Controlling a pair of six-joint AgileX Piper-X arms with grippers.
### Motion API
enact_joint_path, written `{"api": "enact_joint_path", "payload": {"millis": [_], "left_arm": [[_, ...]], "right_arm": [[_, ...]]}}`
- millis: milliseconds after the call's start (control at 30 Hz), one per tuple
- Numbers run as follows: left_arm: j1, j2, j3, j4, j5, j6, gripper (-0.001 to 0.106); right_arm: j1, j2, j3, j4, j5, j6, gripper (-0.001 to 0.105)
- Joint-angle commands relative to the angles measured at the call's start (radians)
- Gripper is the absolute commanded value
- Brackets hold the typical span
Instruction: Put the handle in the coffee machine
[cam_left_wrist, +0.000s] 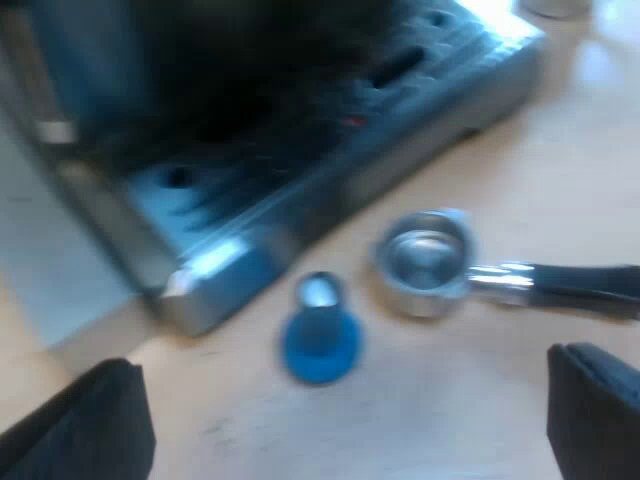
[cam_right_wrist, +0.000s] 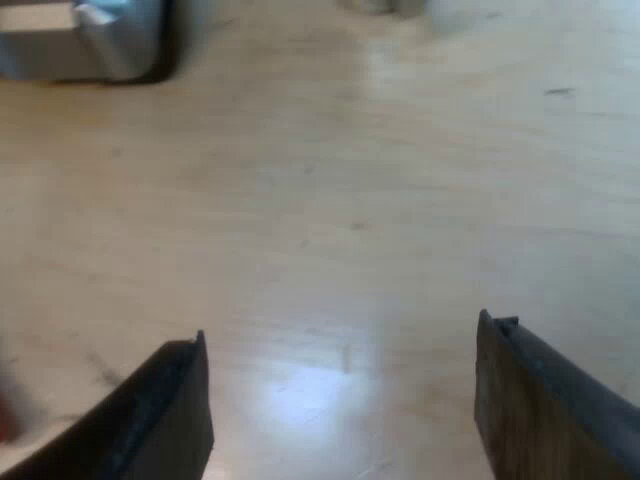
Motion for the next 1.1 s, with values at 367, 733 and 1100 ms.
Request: {"api": "enact_joint_path", "payload": {"millis": [367,733,1100], "left_arm": [[-0.247,0.246,-0.007,-0.003,0.161,0.060,0.082],[-0.381,0.317,-0.007,-0.091,0.150,0.065,0.082],[-0.382,0.326,0.016,-0.138,0.118,0.065,0.082]], "right_arm": [[0.114,0.261,-0.171,0.020,-0.106,-0.012,0.059],[0.608,0.430,-0.178,-0.035,0.134,0.132,0.059],[0.794,0.651,-0.178,-0.112,0.206,0.255,0.004]]}}
